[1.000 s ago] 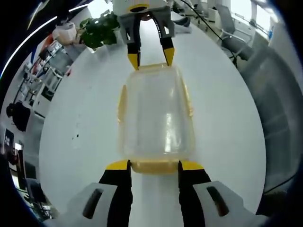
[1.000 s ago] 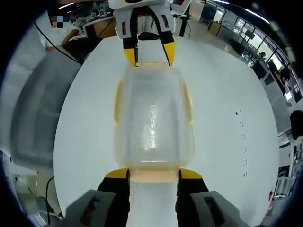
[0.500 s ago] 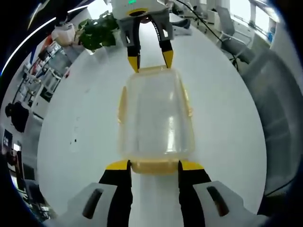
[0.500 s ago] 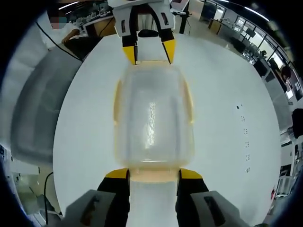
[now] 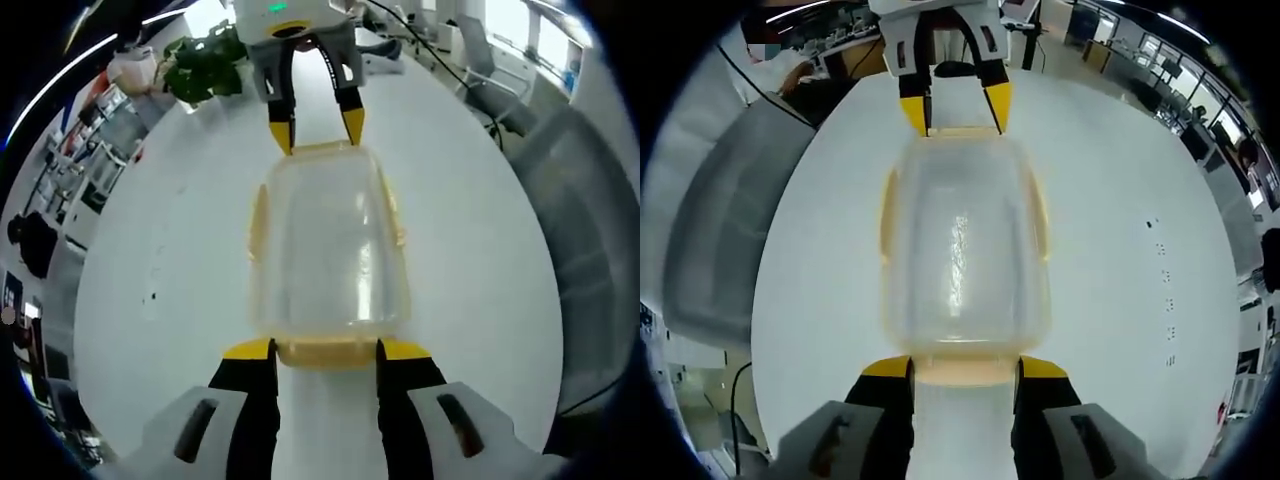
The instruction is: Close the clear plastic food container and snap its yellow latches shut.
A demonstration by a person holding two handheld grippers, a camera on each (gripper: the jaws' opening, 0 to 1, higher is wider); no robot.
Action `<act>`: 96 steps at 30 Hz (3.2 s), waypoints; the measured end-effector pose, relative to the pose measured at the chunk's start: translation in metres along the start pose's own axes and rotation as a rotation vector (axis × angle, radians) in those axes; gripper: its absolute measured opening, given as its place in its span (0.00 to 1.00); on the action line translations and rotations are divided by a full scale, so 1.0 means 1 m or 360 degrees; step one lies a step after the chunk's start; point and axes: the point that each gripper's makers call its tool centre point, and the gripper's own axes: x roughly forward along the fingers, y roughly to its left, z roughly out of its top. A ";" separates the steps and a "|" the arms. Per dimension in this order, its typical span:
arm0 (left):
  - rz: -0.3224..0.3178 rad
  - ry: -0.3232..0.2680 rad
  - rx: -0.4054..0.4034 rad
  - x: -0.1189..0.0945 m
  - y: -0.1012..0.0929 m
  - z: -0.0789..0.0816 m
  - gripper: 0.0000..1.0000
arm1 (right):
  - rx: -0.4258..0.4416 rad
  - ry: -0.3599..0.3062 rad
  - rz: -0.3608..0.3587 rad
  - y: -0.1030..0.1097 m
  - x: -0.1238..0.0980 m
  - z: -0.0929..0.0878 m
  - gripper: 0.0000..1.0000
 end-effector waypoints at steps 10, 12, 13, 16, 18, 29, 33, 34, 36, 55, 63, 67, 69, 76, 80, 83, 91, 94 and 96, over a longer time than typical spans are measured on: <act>-0.0012 0.0001 -0.0012 0.004 0.000 -0.001 0.36 | 0.0011 -0.0017 0.0005 -0.001 0.000 -0.001 0.36; -0.0011 0.0002 -0.0013 0.005 0.000 -0.002 0.36 | 0.0005 -0.0015 0.0003 -0.001 0.000 -0.001 0.36; -0.0012 0.0001 -0.0005 0.006 -0.002 -0.003 0.36 | -0.0006 -0.0012 -0.0002 -0.001 0.000 0.000 0.36; -0.0011 -0.0010 -0.0002 0.005 -0.001 -0.002 0.36 | 0.0004 -0.0016 -0.0003 0.000 0.000 0.000 0.36; -0.0012 -0.0015 0.0004 0.005 -0.001 -0.002 0.36 | 0.0012 -0.0025 -0.0004 0.000 0.000 0.000 0.36; -0.0003 -0.0023 0.0041 0.005 -0.002 -0.004 0.37 | 0.0017 -0.0043 -0.0028 0.001 -0.001 -0.001 0.38; 0.0013 -0.0004 0.0059 0.002 0.000 -0.012 0.43 | 0.0056 -0.0072 -0.0032 0.004 -0.005 -0.005 0.49; 0.0026 -0.0005 0.0065 0.000 0.001 -0.014 0.46 | 0.0047 -0.0067 -0.0031 0.005 -0.006 -0.007 0.47; 0.0037 -0.0007 0.0048 -0.006 0.003 -0.016 0.46 | 0.0060 -0.0081 -0.0036 0.007 -0.009 -0.009 0.48; 0.0140 -0.0250 -0.0923 -0.020 0.007 0.019 0.46 | 0.0920 -0.0480 -0.0268 -0.008 -0.031 0.024 0.43; 0.0237 -0.0297 -0.1275 -0.016 0.008 0.017 0.45 | 0.1268 -0.0528 -0.0366 -0.012 -0.028 0.024 0.40; 0.0251 -0.0336 -0.1437 -0.011 0.006 0.016 0.45 | 0.1428 -0.0563 -0.0370 -0.011 -0.024 0.022 0.42; 0.0256 -0.0355 -0.1544 -0.009 0.006 0.014 0.44 | 0.1496 -0.0584 -0.0353 -0.009 -0.021 0.021 0.42; 0.0252 -0.0383 -0.1661 -0.001 0.000 0.015 0.42 | 0.1727 -0.0693 -0.0296 -0.006 -0.013 0.022 0.42; 0.0243 -0.0403 -0.1748 0.000 0.000 0.014 0.40 | 0.1794 -0.0734 -0.0256 -0.004 -0.007 0.025 0.43; 0.0241 -0.0402 -0.1745 0.002 0.000 0.014 0.37 | 0.1812 -0.0724 -0.0264 -0.004 -0.003 0.023 0.42; 0.0228 -0.0362 -0.1732 0.007 -0.006 0.008 0.35 | 0.1841 -0.0715 -0.0252 -0.003 -0.001 0.019 0.37; 0.0230 -0.0358 -0.1727 0.008 -0.005 0.009 0.34 | 0.1837 -0.0706 -0.0252 -0.002 -0.001 0.021 0.36; 0.0235 -0.0359 -0.1716 0.008 -0.005 0.009 0.32 | 0.1824 -0.0695 -0.0254 -0.001 -0.001 0.022 0.35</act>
